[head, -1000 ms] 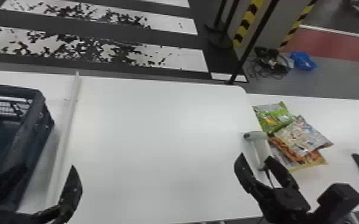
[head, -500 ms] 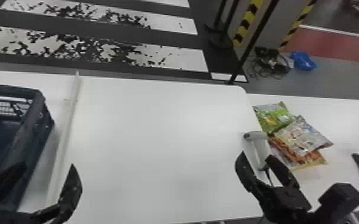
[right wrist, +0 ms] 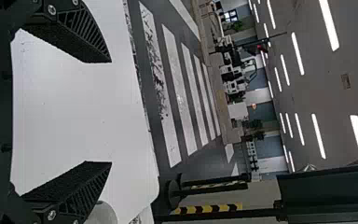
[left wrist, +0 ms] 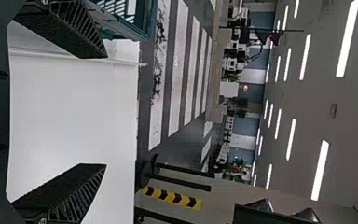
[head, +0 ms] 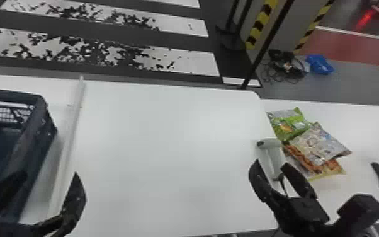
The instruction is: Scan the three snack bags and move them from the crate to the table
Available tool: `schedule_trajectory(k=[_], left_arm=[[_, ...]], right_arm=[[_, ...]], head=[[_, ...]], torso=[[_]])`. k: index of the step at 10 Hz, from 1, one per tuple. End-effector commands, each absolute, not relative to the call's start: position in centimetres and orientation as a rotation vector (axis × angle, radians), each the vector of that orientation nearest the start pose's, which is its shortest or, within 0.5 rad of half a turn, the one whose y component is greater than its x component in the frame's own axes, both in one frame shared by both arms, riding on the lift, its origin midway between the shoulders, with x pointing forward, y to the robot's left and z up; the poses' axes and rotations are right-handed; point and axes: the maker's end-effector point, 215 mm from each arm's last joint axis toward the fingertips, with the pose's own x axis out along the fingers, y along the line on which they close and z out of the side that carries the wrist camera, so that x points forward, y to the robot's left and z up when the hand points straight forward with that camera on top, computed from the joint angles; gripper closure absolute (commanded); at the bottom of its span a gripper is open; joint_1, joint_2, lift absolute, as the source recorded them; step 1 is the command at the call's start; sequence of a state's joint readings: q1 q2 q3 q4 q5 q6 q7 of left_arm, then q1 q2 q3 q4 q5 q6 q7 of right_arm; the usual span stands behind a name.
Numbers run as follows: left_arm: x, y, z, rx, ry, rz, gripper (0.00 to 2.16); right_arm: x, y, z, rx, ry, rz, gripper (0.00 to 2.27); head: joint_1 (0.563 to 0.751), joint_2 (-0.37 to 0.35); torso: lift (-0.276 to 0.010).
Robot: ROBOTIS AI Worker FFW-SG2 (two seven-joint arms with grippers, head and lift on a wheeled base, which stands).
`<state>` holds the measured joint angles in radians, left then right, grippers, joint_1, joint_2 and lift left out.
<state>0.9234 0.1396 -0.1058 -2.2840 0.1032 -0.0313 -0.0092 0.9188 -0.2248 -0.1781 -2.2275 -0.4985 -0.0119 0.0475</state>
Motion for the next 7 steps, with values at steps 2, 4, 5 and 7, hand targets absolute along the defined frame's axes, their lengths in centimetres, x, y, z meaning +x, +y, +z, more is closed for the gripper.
schedule_trajectory(k=[2, 4, 5, 7], left_arm=[[31.55, 16.94, -36.00, -0.086, 0.191, -0.173, 0.03], [31.57, 16.94, -35.92, -0.086, 0.189, -0.173, 0.03], [31.51, 16.94, -35.96, -0.086, 0.191, -0.173, 0.03], [31.56, 16.93, -35.80, -0.087, 0.188, -0.173, 0.03]], right_arm=[[32.52, -30.40, -37.51, 0.216, 0.226, 0.020, 0.11], [32.54, -30.35, -37.41, 0.217, 0.223, 0.023, 0.11], [32.61, -30.49, -37.03, 0.216, 0.207, 0.021, 0.11], [32.59, -30.43, -37.11, 0.216, 0.210, 0.023, 0.11]], head=[[0.695, -0.242], [0.695, -0.243], [0.695, -0.242], [0.695, -0.244]], torso=[[-0.062], [-0.062], [-0.062], [-0.062]])
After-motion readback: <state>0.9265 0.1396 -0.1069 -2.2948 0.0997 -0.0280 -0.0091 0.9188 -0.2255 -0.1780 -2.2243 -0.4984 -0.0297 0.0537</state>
